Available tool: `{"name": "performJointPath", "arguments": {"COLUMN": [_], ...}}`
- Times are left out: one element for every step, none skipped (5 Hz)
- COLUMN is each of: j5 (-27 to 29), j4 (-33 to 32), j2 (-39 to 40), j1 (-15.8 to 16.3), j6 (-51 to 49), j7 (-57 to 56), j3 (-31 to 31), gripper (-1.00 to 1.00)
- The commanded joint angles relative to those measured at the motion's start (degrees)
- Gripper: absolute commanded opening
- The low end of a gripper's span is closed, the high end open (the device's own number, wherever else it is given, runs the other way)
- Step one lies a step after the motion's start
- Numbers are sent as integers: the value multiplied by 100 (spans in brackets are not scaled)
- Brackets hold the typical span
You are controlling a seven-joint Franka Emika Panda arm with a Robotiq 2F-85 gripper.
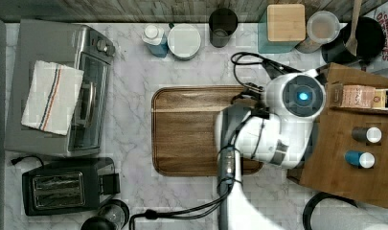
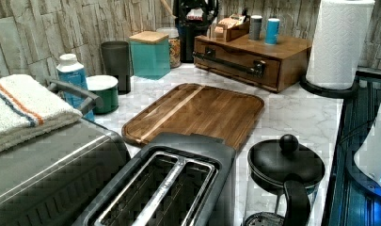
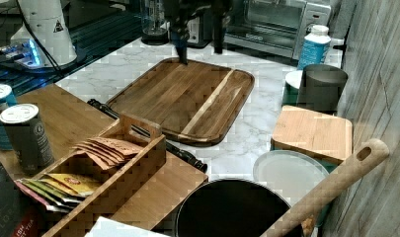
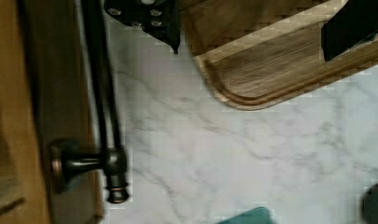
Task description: Open the drawer.
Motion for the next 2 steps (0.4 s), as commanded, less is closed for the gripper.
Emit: {"name": "performJointPath", "arguments": {"j5": [-99,-97], "j4": [-89,-88], "j2": [172,237], "j1": [-615,-436], "j6": [474,535], "j7": [-294,-14], "j3": [87,47], "gripper": [100,100]}}
